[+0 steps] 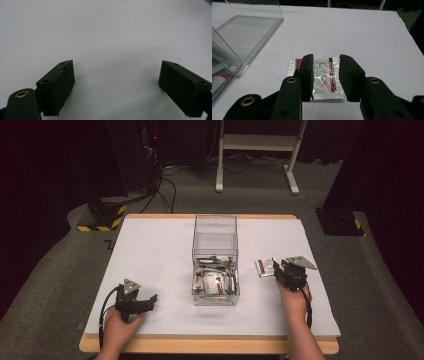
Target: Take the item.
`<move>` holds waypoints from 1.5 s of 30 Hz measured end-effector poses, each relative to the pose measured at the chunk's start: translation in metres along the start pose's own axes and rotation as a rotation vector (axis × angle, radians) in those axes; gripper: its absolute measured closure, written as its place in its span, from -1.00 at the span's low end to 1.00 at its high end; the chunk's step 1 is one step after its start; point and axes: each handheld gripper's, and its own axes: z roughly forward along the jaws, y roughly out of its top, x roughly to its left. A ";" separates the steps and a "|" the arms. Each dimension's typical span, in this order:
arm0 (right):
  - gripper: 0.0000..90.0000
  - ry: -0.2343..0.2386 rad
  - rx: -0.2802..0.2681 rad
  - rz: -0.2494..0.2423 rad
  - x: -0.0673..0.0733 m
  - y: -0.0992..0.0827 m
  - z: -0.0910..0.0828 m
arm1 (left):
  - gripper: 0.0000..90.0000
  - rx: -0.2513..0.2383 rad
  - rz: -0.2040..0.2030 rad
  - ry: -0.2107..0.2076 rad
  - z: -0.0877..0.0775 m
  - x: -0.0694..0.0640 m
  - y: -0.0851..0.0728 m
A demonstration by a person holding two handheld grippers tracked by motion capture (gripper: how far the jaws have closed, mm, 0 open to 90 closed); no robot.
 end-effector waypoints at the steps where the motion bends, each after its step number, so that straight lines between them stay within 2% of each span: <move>1: 0.42 0.003 -0.001 0.003 0.000 0.000 -0.001 | -0.70 0.000 0.000 0.000 0.000 0.000 0.000; 6: 0.35 0.015 -0.013 0.010 0.003 0.002 -0.004 | -0.70 0.000 0.001 0.000 0.000 0.000 0.000; 11: 0.13 0.039 -0.017 0.006 0.011 0.003 -0.009 | -0.70 0.000 0.000 0.000 0.000 0.000 0.000; 17: -0.02 0.056 -0.016 -0.027 0.024 0.002 -0.015 | -0.70 0.000 0.002 0.000 0.000 0.000 0.000; 29: -0.17 0.092 -0.015 -0.079 0.050 -0.004 -0.026 | -0.70 0.003 0.005 0.000 0.000 0.000 0.000; 32: -0.19 0.097 -0.010 -0.078 0.054 -0.006 -0.027 | -0.70 0.003 0.005 0.000 0.000 0.000 0.000; 38: -0.22 0.112 0.025 -0.090 0.063 -0.016 -0.029 | -0.70 0.003 0.005 0.000 0.000 0.000 0.000; 45: -0.28 0.124 0.100 -0.112 0.070 -0.033 -0.023 | -0.70 0.003 0.006 0.000 0.000 0.000 0.000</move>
